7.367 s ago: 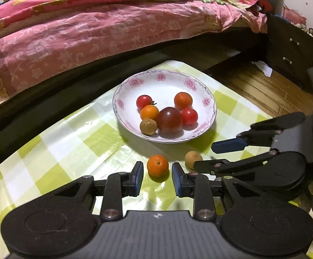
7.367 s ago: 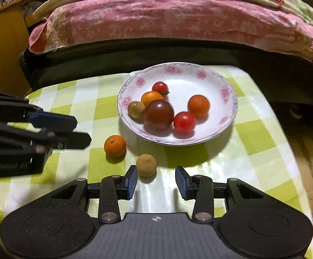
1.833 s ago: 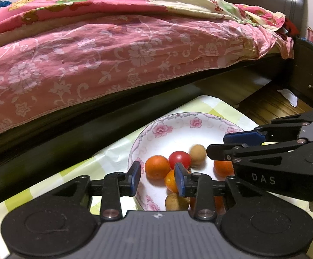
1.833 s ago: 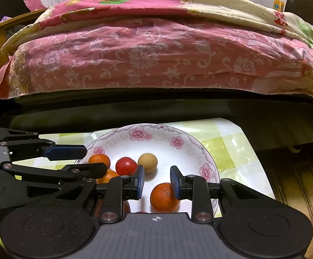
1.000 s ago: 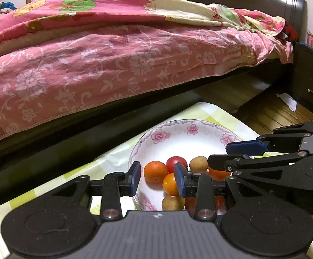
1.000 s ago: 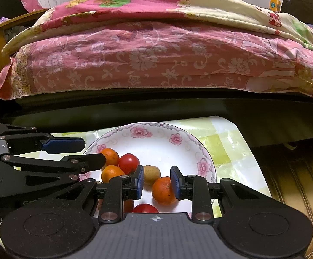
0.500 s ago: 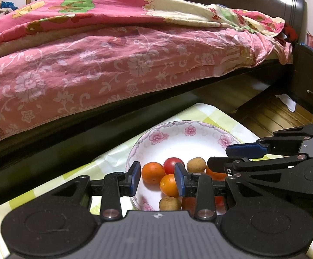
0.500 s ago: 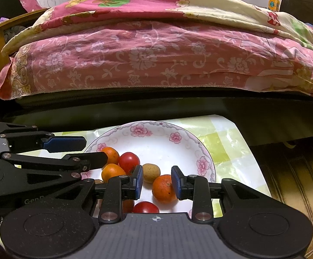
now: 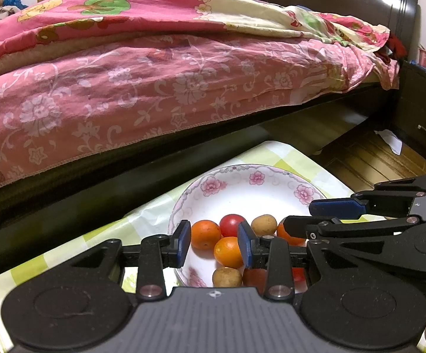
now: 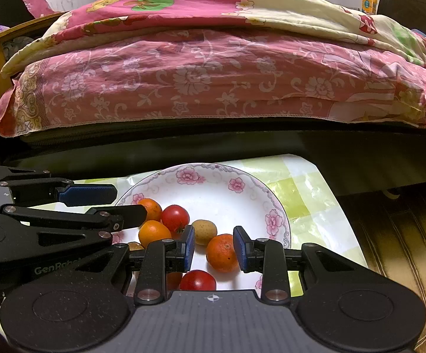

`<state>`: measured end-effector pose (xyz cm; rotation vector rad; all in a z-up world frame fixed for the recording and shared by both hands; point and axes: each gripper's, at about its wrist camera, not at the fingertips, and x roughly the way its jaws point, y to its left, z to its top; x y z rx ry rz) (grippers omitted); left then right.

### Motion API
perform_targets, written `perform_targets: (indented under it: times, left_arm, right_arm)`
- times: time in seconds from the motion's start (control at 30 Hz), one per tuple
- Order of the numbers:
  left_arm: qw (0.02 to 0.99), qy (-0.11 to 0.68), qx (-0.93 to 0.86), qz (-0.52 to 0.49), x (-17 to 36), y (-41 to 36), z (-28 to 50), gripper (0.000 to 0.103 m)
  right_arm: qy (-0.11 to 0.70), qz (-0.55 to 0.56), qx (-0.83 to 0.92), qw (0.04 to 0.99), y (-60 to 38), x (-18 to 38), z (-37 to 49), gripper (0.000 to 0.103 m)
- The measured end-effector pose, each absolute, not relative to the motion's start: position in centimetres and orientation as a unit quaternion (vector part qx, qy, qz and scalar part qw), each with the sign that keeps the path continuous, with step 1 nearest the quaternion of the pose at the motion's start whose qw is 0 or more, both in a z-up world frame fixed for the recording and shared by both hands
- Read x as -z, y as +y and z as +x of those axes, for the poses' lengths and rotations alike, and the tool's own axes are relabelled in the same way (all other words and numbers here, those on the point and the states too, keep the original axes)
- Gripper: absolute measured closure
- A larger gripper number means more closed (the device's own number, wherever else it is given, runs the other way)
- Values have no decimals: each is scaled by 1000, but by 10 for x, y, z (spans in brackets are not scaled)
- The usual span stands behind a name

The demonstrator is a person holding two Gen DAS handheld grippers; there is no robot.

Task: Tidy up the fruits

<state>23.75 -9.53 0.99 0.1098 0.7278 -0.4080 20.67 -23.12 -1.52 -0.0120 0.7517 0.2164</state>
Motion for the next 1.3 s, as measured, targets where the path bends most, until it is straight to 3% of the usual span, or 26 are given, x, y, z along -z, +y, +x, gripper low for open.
perform_targets:
  times: [0.33, 1.3]
  left_arm:
    - [910, 364, 195, 46, -10, -96, 238, 60]
    - [916, 369, 155, 38, -20, -89, 219, 22]
  right_arm:
    - [368, -5, -102, 924, -233, 14, 204, 76]
    - [362, 3, -85, 928, -240, 3, 187, 74]
